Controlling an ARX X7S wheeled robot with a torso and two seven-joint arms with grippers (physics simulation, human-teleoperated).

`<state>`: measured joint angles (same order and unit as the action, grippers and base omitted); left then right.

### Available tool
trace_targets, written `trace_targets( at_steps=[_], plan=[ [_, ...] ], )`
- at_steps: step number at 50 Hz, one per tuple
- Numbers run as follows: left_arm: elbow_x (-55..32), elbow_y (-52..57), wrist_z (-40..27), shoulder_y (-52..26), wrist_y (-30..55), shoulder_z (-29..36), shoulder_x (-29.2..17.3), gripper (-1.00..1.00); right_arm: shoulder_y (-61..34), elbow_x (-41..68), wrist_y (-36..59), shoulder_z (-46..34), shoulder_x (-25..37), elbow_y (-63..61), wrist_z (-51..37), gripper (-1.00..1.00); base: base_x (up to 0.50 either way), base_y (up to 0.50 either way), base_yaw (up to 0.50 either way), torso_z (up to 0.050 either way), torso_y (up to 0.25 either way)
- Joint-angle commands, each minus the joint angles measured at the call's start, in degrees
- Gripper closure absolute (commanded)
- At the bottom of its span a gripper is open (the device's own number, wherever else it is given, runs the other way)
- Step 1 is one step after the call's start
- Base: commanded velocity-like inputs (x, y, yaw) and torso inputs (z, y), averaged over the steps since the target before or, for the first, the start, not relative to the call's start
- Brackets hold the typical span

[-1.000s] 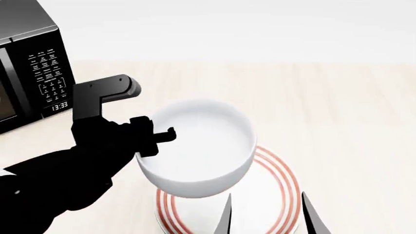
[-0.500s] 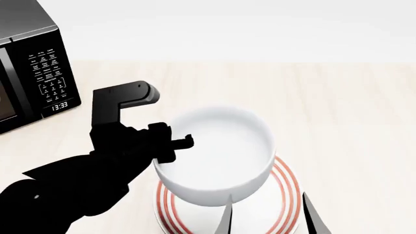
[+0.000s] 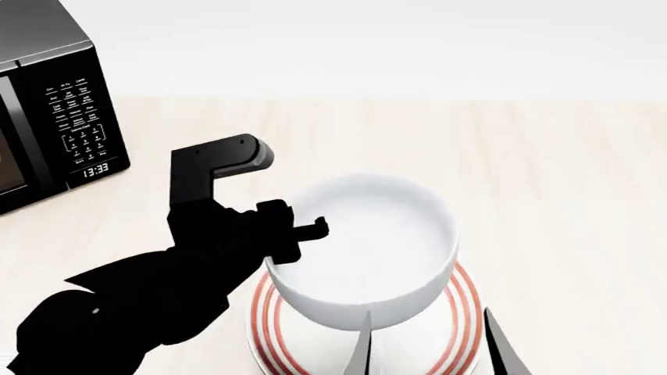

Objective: Pick up the white bowl and put it on the plate.

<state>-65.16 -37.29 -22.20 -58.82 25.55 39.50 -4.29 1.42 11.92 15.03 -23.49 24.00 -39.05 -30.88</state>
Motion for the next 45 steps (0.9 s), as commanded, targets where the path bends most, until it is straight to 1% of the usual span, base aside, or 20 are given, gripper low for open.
trace_targets(
  at_steps=[1, 19, 24, 45],
  plan=[
    [0.9, -5.1, 2.5, -1.9, -2.5, 0.1, 2.0, 1.00, 0.0, 0.2, 0.1, 0.1, 0.3, -0.1, -0.1, -1.00, 0.00, 0.00, 0.00, 0.000, 0.000],
    [1.6, -8.6, 3.7, -2.2, -5.4, 2.5, 2.8, 1.00, 0.4, 0.0, -0.1, 0.0, 0.6, -0.4, -0.5, -1.00, 0.00, 0.00, 0.00, 0.000, 0.001],
    [1.5, -11.2, 4.4, -2.4, -6.4, 3.1, 3.4, 1.00, 0.6, -0.1, -0.3, -0.2, 0.7, -0.5, -0.6, -1.00, 0.00, 0.00, 0.00, 0.000, 0.000],
    [-0.7, -11.7, 4.2, -1.8, -8.1, 5.8, 3.2, 1.00, 0.6, -0.3, -0.1, -0.7, 0.9, -1.2, -0.9, -1.00, 0.00, 0.00, 0.00, 0.000, 0.000]
  ],
)
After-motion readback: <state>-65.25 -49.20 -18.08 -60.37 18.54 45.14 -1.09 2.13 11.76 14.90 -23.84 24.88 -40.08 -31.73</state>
